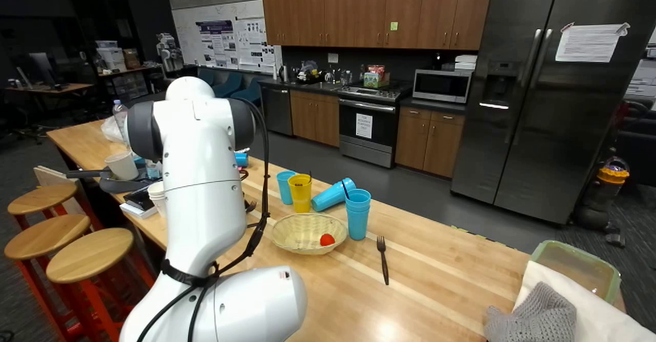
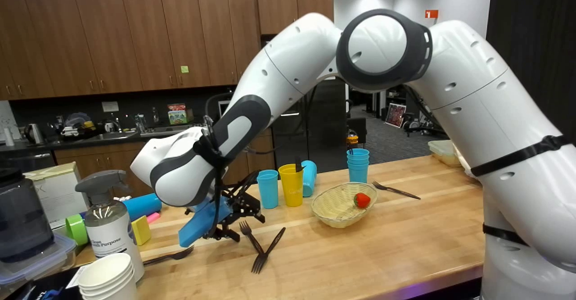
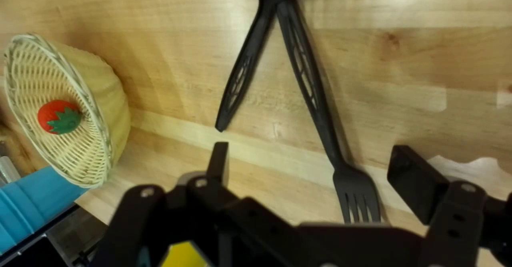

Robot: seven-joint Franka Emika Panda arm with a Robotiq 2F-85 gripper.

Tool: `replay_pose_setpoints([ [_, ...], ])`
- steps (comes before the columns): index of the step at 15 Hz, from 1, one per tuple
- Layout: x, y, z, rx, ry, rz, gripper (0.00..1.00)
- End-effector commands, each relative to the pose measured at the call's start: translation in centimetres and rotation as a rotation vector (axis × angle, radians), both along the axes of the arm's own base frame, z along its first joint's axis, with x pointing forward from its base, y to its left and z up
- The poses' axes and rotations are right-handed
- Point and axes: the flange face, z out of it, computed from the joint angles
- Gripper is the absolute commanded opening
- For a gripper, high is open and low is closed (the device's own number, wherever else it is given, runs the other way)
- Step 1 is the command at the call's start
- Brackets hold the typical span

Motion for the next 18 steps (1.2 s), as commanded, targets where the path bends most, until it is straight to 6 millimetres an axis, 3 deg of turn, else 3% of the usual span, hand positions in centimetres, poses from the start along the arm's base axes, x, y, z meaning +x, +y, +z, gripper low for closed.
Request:
replay_pose_setpoints([
  [1,0.2,-0.3,-0.6,0.010,-0.007,-0.045,1.00],
  [8,1.0,0.3,-2.6,0.098,0.011,0.031,0.97],
  [9,1.1,0.5,-2.7,0.118,0.013,0.048,0.74],
  [12,1.2,0.8,-3.2,0.166,0.022,0.100,0.64],
  [18,1.1,1.2,-3.3,0.264,0.014,0.176,0.17],
])
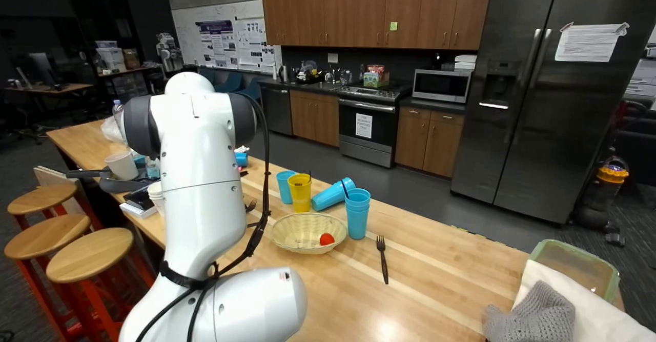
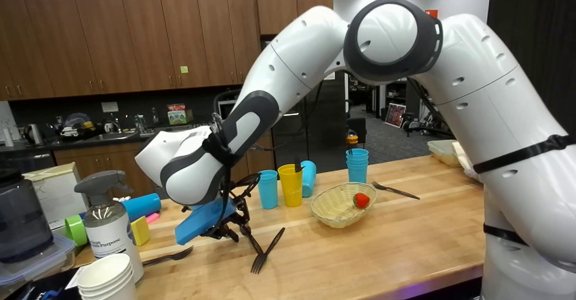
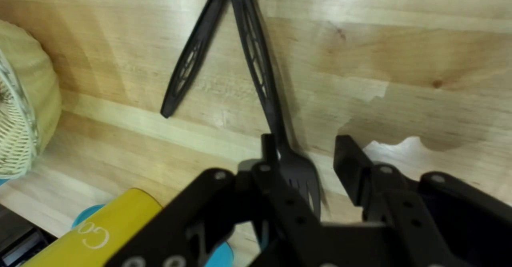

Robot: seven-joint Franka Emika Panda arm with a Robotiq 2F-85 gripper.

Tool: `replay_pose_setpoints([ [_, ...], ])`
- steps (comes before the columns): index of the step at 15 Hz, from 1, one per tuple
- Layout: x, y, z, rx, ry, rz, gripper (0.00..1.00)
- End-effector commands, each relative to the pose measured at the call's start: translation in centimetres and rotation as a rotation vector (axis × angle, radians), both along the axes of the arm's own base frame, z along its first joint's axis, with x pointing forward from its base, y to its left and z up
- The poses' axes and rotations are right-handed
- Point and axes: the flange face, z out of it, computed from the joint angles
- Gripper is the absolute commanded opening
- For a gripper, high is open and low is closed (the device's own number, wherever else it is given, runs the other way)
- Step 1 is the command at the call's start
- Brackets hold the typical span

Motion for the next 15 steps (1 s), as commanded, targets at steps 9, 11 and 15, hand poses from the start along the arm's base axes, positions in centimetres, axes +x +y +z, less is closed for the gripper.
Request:
replay_pose_setpoints([
  [9,0.8,-1.5,-3.4,0.182,0.009,0.051,0.00],
  [11,0.9,-1.8,-2.6,0.196,0.008,0.082,0.00],
  [15,1.1,-2.2,-1.0,0.207,-0.015,0.128,0.00],
])
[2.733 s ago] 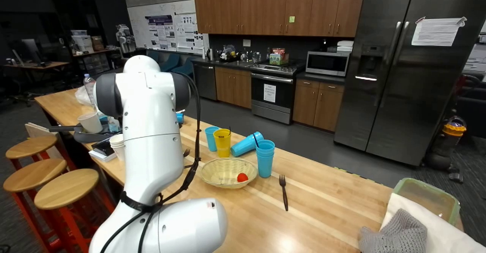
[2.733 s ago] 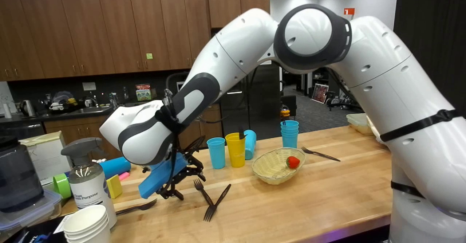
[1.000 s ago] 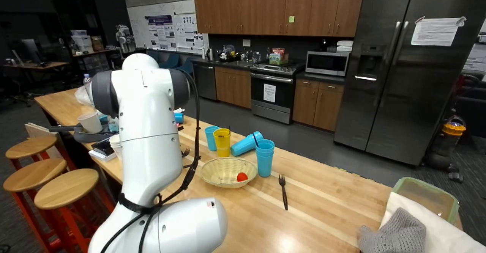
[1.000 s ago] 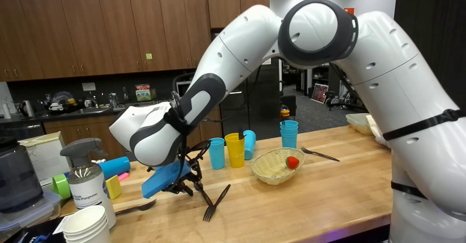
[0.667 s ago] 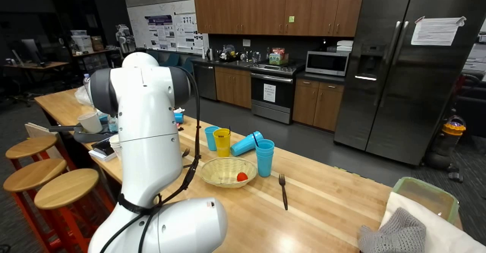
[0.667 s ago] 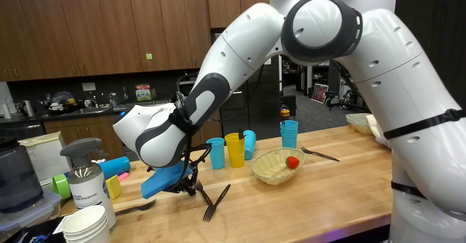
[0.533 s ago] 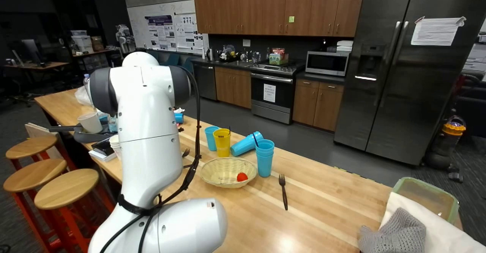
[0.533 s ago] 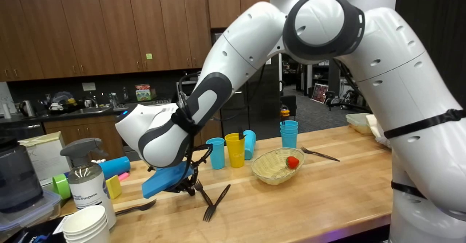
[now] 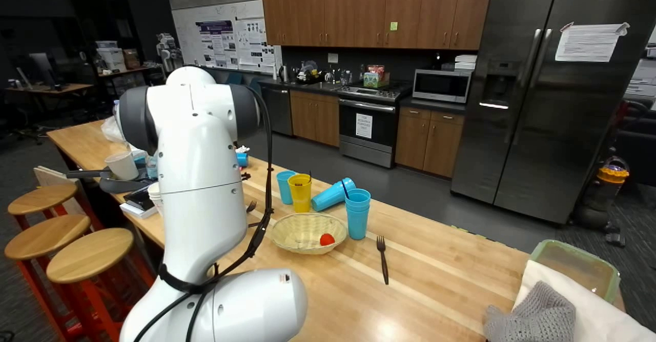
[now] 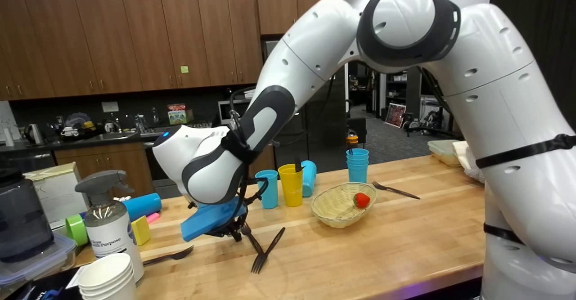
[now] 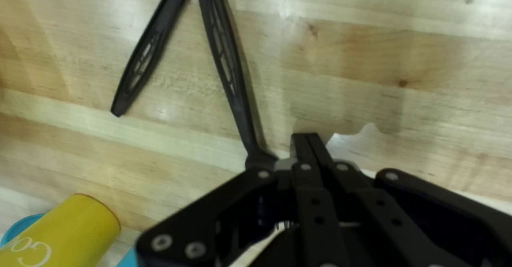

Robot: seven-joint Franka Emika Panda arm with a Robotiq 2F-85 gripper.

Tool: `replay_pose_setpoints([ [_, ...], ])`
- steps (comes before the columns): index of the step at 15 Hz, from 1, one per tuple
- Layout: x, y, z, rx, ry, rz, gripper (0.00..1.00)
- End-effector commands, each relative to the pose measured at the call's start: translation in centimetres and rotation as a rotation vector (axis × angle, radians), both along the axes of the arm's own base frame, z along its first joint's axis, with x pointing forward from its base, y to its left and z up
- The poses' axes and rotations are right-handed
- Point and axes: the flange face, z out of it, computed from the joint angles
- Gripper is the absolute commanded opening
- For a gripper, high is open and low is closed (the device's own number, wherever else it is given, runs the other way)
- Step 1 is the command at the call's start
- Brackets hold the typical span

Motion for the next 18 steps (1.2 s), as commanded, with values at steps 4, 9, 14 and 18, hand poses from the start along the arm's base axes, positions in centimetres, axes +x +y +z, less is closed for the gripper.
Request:
replay_pose_setpoints([
  [4,3.0,-0.6,0.0,0.108,-0.053,0.093,0.00],
  [9,4.0,-0.4,0.6,0.130,-0.080,0.107,0.07],
  [14,4.5,-1.5,1.5,0.072,-0.082,0.104,0.65],
  [18,5.4,-3.4,2.2,-0.002,-0.144,0.026,0.92],
])
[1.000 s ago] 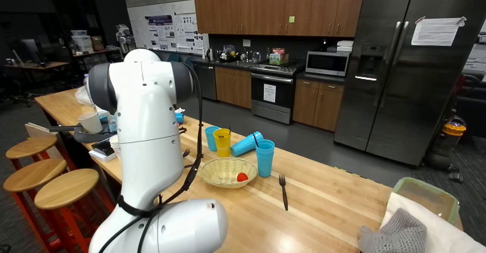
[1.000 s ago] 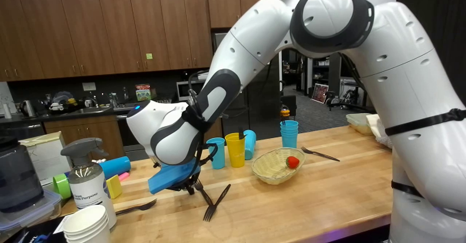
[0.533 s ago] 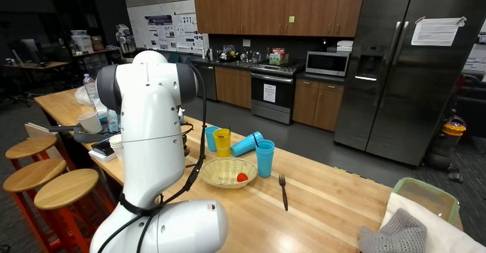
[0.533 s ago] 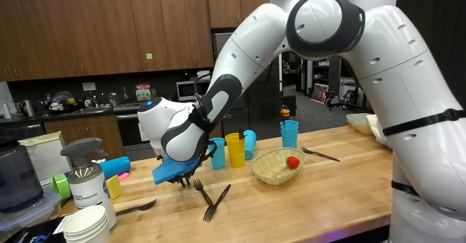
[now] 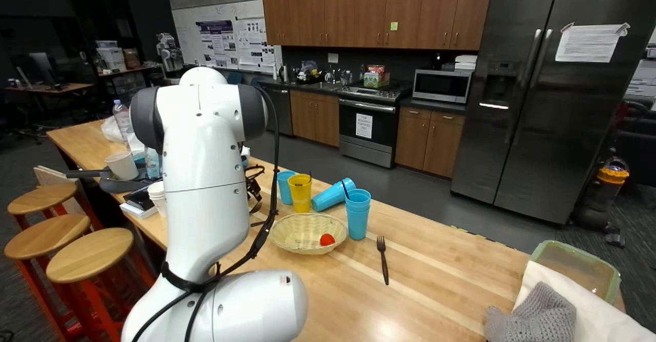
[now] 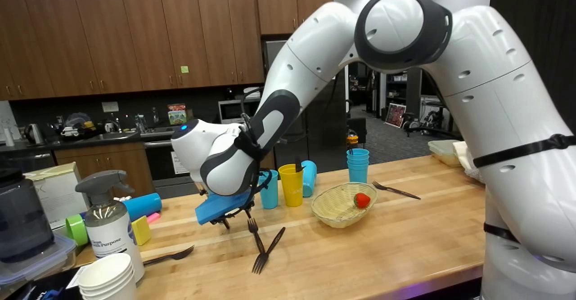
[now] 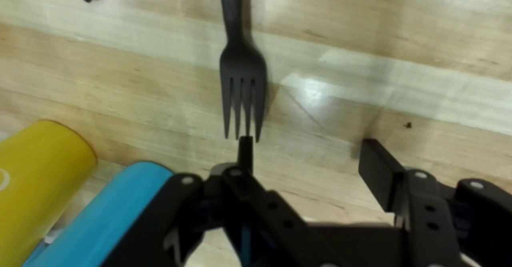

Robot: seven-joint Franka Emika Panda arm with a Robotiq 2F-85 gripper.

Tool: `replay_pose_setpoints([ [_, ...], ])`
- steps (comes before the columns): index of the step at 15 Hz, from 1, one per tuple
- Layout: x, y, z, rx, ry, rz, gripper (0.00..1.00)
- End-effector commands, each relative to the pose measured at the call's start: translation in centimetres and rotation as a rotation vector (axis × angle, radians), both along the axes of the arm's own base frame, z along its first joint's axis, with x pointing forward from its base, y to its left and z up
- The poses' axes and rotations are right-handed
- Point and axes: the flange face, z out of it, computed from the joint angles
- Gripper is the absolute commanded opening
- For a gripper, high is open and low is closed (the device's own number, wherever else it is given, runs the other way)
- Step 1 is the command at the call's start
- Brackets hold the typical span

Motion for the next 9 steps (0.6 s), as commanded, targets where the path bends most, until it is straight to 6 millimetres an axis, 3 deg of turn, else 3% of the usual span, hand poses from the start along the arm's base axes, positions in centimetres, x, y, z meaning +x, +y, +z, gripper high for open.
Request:
replay_pose_setpoints([
  [1,0.6,-1.8,1.6,-0.049,-0.078,-0.075,0.99],
  [5,0.8,-2.5,1.4,-0.065,-0.100,-0.130,1.00],
  [9,-0.3,-1.1,-1.0,0.003,-0.076,-0.112,1.00],
])
